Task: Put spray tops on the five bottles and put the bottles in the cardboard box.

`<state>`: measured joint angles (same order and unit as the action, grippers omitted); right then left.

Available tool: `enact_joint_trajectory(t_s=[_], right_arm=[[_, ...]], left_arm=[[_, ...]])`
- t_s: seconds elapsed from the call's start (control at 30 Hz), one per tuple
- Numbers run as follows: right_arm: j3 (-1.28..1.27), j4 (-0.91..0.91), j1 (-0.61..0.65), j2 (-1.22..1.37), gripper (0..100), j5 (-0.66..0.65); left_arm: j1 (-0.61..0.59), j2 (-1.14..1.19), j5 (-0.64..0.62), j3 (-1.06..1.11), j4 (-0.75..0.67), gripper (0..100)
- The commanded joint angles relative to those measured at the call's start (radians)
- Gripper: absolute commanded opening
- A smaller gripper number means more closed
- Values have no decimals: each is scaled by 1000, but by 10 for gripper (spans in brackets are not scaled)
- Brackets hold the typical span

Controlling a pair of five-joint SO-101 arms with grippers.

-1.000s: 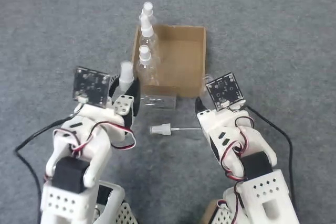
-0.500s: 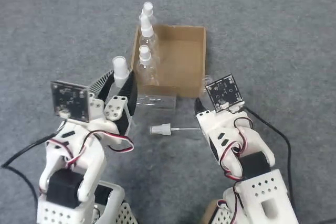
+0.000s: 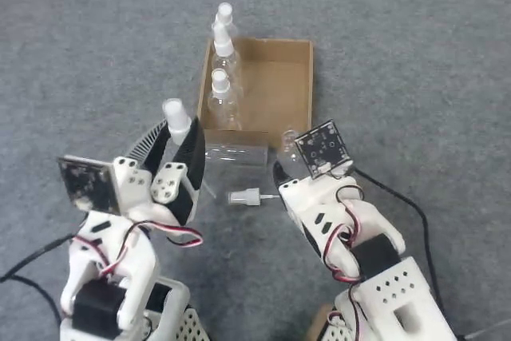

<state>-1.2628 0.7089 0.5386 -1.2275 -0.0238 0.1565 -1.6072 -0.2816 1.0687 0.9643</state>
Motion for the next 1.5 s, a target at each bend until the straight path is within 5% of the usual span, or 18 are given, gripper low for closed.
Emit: enact_joint_trajectory(t_s=[0.0, 0.7, 1.17, 1.47], right_arm=[[8, -50, 12, -28, 137, 14], [-232, -522, 13, -28, 133, 8], [-262, -538, 81, -27, 133, 8], [-279, -533, 145, -27, 137, 9]], left_arm=[[-5, -86, -9, 19, -35, 10], [-140, -137, -66, 30, -34, 10], [-140, -137, -91, -18, -29, 11], [-141, -137, -241, -39, -34, 12]])
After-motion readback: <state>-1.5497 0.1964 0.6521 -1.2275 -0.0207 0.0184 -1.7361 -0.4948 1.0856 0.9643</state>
